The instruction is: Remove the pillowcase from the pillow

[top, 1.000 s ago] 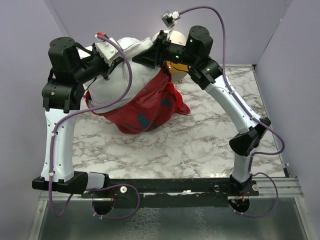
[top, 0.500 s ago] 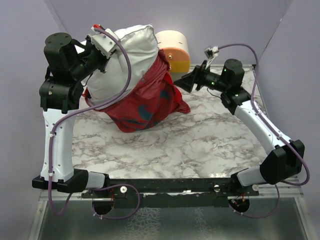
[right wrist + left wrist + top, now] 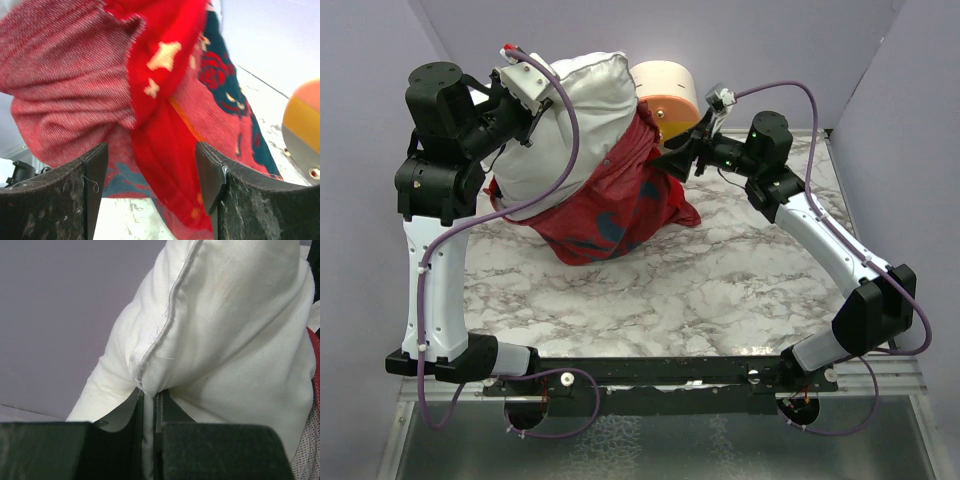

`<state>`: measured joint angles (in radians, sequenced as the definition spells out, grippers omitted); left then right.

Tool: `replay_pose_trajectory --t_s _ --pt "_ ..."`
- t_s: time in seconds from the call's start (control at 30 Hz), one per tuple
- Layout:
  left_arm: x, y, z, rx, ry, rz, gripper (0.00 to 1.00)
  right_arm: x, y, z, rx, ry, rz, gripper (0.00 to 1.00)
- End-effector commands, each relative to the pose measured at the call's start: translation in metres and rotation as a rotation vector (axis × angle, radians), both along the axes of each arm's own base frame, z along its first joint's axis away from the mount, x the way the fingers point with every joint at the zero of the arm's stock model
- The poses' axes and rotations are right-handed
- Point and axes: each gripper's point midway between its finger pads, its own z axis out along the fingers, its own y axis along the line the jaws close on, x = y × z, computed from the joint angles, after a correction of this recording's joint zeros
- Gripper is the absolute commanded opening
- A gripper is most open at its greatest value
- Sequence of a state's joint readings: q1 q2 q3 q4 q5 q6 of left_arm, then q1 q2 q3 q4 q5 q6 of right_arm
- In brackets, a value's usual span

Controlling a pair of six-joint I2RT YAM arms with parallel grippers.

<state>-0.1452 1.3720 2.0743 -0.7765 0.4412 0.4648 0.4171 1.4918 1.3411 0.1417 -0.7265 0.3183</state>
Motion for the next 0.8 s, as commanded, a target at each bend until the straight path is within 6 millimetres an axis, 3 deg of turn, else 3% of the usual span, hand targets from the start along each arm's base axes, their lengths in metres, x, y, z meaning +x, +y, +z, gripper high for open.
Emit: replay_pose_trajectory --t_s 0.0,0.2,0.33,0.43,0.63,0.77 --pt "-0.007 0.003 0.020 -0.018 -0.051 0.011 0.00 0.007 0.025 0.001 -0.051 -0.071 0.001 0.66" --pt "-0.016 0.003 0.029 -0.017 -0.074 0.003 0.00 0.019 0.020 -0.017 -0.090 -0.054 -0.066 0.56" --pt "-0.023 0.003 0.036 -0.023 -0.095 -0.004 0.00 0.027 0.014 -0.026 -0.102 -0.034 -0.128 0.30" --pt "-0.028 0.003 0.042 -0.030 -0.109 -0.006 0.00 0.031 0.007 -0.031 -0.109 -0.024 -0.180 0.03" --pt "-0.034 0.006 0.053 -0.025 -0.147 0.003 0.00 0.038 -0.008 -0.044 -0.137 0.010 -0.267 0.01" --pt "-0.036 0.015 0.071 -0.009 -0.217 0.050 0.00 0.047 -0.033 -0.060 -0.130 0.082 -0.369 0.01"
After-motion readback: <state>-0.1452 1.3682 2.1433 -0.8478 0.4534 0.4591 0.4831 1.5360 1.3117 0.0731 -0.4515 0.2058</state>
